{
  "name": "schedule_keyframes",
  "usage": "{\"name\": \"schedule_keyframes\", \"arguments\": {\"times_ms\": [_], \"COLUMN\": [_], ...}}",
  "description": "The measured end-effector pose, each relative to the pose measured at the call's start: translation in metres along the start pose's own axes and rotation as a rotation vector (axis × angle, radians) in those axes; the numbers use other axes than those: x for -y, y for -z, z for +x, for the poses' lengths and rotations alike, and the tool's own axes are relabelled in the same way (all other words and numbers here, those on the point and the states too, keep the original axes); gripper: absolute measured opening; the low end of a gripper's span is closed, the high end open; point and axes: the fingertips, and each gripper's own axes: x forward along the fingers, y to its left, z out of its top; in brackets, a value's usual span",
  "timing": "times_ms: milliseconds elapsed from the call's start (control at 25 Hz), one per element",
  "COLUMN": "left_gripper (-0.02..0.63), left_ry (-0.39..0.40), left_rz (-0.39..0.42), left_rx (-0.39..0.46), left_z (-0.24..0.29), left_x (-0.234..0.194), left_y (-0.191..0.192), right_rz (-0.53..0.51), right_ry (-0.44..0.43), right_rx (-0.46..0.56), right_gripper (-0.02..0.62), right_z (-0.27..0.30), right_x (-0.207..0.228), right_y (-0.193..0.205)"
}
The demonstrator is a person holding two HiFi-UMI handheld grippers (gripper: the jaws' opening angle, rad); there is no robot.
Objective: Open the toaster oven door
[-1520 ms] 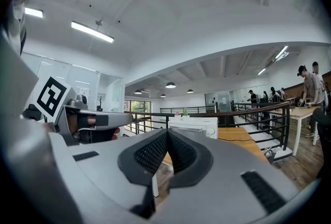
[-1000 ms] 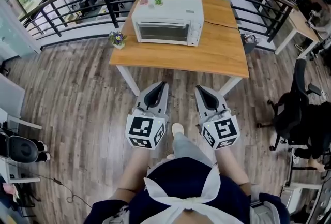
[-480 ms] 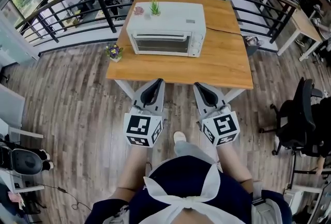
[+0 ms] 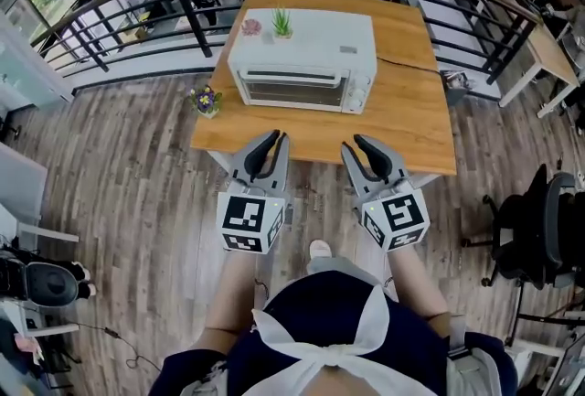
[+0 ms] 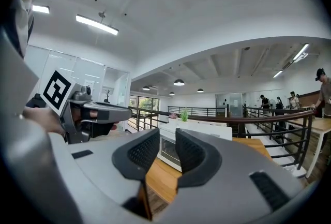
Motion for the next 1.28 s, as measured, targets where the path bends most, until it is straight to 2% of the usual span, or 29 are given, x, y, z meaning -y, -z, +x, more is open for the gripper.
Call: {"name": "schedule_keyframes", "arguments": {"times_ms": [80,120,200,440,600,920,1280], "left_gripper": [0.031,0.056,0.181,0.258,0.275,0.278,0.278], "left_ry": [-0.006,-0.002,0.010,0.015,0.002,-0.036,-0.056], "left_rz": [0.014,0.018,0.028,0.100,0.145,0.213,0.224], "left_rx": [0.006,0.008,0.009,-0.042,-0.079,-0.143,-0.201], "left_z": [0.005,0.008,0.015,0.036,0.050,0.076,0.091], "left_x": [-0.007,-0.010,-0.014,-0.031,-0.045,-0.068,-0.088], "left_y": [-0.001,-0.002,-0.002,0.007,0.017,0.034,0.053], "right_rz": [-0.009,-0.014,-0.023,-0.047,-0.072,-0.108,-0.149], "right_ry": [-0.011,-0.016,-0.024,-0.058,-0.086,-0.141,-0.186], "right_rx": [-0.005,-0.008,-0.013,-0.038,-0.060,-0.090,-0.131], "right_gripper": [0.128,0.140,0.158,0.209,0.249,0.249,0.244], "right_z": [0.008,0.012,0.019,0.042,0.058,0.089,0.120], "right_x": [0.004,0.006,0.011,0.028,0.038,0.055,0.061], "right_y": [0.002,0.002,0.004,0.010,0.018,0.032,0.044]}}
